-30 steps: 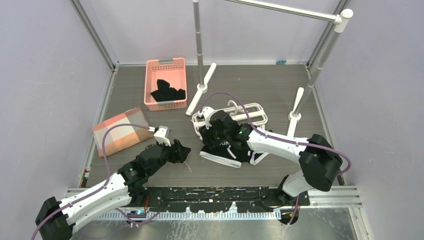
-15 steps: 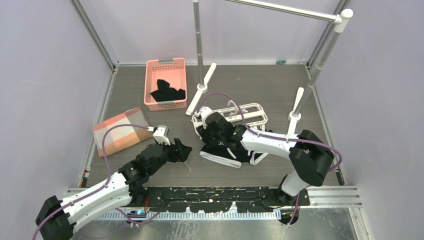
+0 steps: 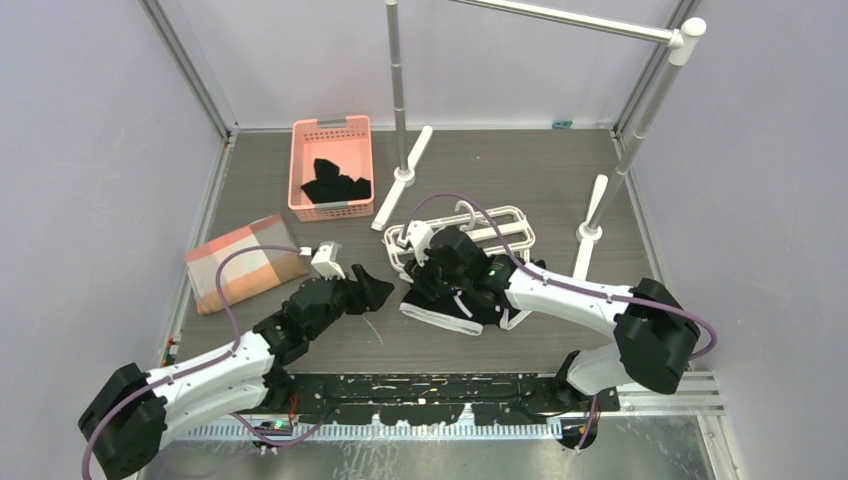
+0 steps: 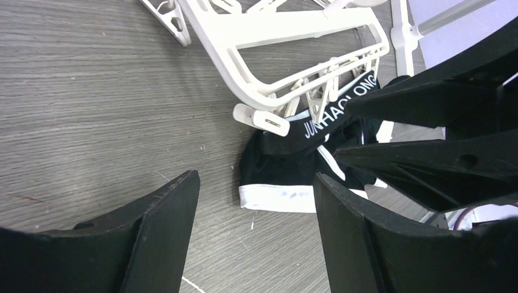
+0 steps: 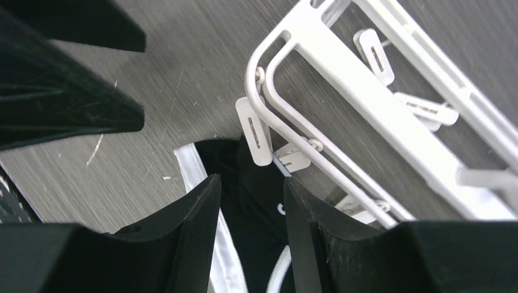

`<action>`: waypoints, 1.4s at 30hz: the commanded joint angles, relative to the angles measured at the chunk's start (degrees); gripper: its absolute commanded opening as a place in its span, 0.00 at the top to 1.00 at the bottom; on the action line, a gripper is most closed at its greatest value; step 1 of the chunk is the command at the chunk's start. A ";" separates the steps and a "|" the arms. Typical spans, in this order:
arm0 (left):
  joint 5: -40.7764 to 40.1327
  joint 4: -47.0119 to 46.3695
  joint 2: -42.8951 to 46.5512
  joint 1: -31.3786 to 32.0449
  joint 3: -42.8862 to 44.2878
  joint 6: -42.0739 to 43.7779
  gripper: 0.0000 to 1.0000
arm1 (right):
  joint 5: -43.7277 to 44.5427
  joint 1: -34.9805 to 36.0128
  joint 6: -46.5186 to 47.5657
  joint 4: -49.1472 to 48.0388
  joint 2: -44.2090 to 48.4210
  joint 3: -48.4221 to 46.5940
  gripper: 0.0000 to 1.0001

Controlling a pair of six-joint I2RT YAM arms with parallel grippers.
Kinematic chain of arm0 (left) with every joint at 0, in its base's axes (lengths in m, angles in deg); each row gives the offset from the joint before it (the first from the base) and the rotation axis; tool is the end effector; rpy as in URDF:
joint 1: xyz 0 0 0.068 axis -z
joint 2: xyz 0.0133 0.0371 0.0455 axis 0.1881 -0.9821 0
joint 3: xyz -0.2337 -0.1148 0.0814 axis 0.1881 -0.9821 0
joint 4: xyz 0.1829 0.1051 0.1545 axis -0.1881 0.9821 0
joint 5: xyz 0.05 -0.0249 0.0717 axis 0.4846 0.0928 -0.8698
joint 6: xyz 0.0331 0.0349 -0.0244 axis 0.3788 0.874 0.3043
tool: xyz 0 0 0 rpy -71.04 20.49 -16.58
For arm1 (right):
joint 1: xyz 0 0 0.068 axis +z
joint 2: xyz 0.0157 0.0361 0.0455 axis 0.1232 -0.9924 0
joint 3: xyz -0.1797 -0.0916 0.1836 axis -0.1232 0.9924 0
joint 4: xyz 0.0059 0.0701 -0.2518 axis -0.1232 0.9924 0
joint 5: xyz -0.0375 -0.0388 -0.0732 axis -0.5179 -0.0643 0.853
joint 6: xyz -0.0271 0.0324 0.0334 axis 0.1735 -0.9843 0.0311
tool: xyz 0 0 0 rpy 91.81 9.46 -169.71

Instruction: Clip the underwear to the hanger

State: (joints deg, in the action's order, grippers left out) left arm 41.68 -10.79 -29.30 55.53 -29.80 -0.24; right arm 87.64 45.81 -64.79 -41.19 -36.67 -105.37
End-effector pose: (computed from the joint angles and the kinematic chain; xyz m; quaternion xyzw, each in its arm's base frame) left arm 0.1319 -0.1214 0.1805 -0.0515 0.8096 -0.3562 0.4637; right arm 0.1833 0.2413 0.2277 -0.4206 0.7971 0.1742 0.3968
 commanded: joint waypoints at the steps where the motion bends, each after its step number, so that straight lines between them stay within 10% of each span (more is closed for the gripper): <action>1: 1.76 -7.65 -0.56 -0.39 0.41 -0.83 0.30 | -11.51 -3.15 15.93 0.82 3.46 -1.81 0.52; 16: 3.29 5.45 16.19 -0.49 -3.48 3.50 0.29 | -40.91 -16.49 54.77 22.31 -9.68 -19.46 0.44; 42: 3.36 12.28 21.13 -0.53 -2.29 5.88 0.27 | -41.84 -16.53 53.26 29.85 -26.79 -32.61 0.45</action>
State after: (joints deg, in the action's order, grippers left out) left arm 44.68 3.17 -7.16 55.33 -33.53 4.83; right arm 46.61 29.13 -11.26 -12.10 -63.01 -135.36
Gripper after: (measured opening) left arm 0.733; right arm 0.561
